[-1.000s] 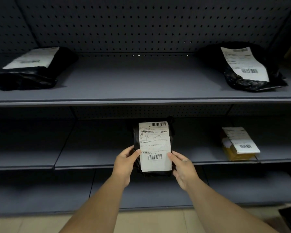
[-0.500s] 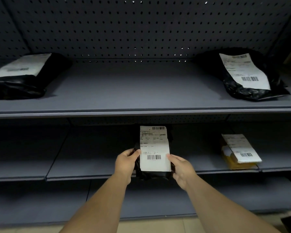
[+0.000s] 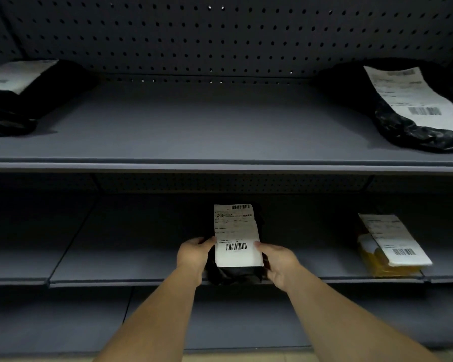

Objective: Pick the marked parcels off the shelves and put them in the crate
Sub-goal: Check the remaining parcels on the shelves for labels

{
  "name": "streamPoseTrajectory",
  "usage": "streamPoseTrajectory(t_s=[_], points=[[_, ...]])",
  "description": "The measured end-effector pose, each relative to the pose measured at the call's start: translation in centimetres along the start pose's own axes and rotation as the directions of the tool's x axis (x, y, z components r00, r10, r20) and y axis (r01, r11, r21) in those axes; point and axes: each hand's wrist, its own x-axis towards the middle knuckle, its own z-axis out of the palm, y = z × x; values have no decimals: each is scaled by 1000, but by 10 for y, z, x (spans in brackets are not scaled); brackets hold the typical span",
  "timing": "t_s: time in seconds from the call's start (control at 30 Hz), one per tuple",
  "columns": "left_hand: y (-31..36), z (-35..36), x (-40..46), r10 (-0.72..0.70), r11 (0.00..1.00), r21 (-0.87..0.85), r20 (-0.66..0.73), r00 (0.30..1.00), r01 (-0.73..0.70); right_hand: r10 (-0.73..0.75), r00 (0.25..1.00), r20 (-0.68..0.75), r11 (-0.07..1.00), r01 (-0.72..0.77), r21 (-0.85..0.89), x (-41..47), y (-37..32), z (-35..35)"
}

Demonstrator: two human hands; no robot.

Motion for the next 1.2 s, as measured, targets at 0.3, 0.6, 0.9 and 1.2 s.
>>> streamPoseTrajectory(t_s=[0.3,0.6,0.9,1.2], points=[[-6,1,11,-41,999,21,-14,999,41,22,1000,11,1000,-22,18,8,3,5],[-11,1,14,-66,993,97,-12,998,67,11,998,-61,996,-16,-84,13,13,10],[-13,1,22,-77,990,115,-25,997,79,-2,997,-80,992,-8,-125,21,14,12],[13,-1,-2,131,854,515,-62,989,-81,-272,940,-206,828,119,-548,1,-3,5]])
